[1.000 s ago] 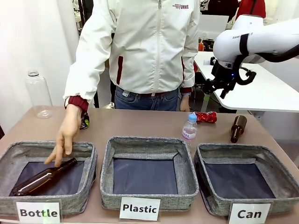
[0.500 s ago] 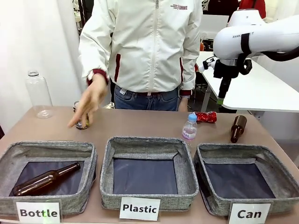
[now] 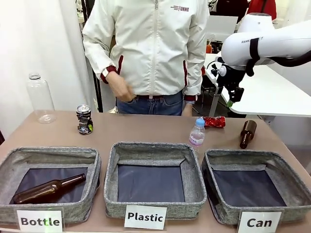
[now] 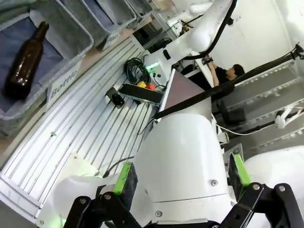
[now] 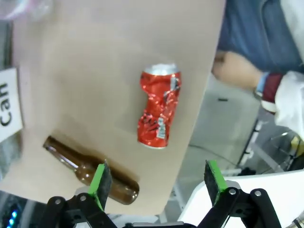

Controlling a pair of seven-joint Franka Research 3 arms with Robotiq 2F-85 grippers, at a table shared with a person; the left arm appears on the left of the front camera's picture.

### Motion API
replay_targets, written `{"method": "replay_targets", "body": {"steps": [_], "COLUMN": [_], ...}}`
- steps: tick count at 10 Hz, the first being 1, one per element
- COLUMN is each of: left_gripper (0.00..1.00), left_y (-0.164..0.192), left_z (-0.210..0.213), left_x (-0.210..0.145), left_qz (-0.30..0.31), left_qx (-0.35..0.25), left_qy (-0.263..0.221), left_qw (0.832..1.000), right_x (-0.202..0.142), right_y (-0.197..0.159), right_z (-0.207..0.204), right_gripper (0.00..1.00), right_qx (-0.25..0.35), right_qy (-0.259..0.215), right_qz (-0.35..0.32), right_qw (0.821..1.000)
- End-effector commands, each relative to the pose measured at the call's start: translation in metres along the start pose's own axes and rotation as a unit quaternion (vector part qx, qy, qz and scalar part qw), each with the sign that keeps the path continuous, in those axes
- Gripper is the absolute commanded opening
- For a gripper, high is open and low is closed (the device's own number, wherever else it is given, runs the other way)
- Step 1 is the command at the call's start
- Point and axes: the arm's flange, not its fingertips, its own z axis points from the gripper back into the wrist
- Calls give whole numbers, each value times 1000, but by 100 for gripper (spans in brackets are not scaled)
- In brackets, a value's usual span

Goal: Sort the can waste into the basket.
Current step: Pick up the can waste from the table and place it in the right Fabric basket.

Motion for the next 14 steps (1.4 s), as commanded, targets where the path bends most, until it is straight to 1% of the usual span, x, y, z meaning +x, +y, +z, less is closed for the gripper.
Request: {"method": "replay_targets", "body": {"steps": [1, 2, 3, 4, 5, 7, 8, 10, 12, 14], "left_gripper": [100, 100, 100, 100, 100, 100, 100, 100, 100, 100], "left_y": [0, 2, 2, 2, 2, 2, 2, 2, 2, 2], "left_z": [-71, -76, -2, -2, -2, -2, -2, -2, -2, -2], "left_x": [-8, -5, 6, 6, 6, 6, 6, 6, 6, 6], "left_qz": [25, 37, 9, 9, 9, 9, 9, 9, 9, 9], "left_qx": [-8, 4, -5, -5, -5, -5, -5, -5, -5, -5], "left_qy": [-7, -26, 2, 2, 2, 2, 2, 2, 2, 2], "left_qw": [1000, 999, 1000, 1000, 1000, 1000, 1000, 1000, 1000, 1000], "right_x": [-1, -1, -1, -1, -6, -4, -4, 0, 4, 5], "right_y": [2, 2, 2, 2, 1, -19, -28, -39, -55, -64], "right_z": [6, 6, 6, 6, 3, -27, -45, -71, -102, -133], "right_gripper": [100, 100, 100, 100, 100, 100, 100, 100, 100, 100], "right_qx": [3, 3, 3, 3, 0, 45, 62, 73, 76, 92], "right_qy": [26, 26, 26, 26, 10, -27, -32, -18, -3, 28], "right_qz": [-55, -55, -55, -55, -42, -77, -100, -124, -114, -124], "right_qw": [998, 998, 998, 998, 999, 996, 993, 989, 991, 988]}}
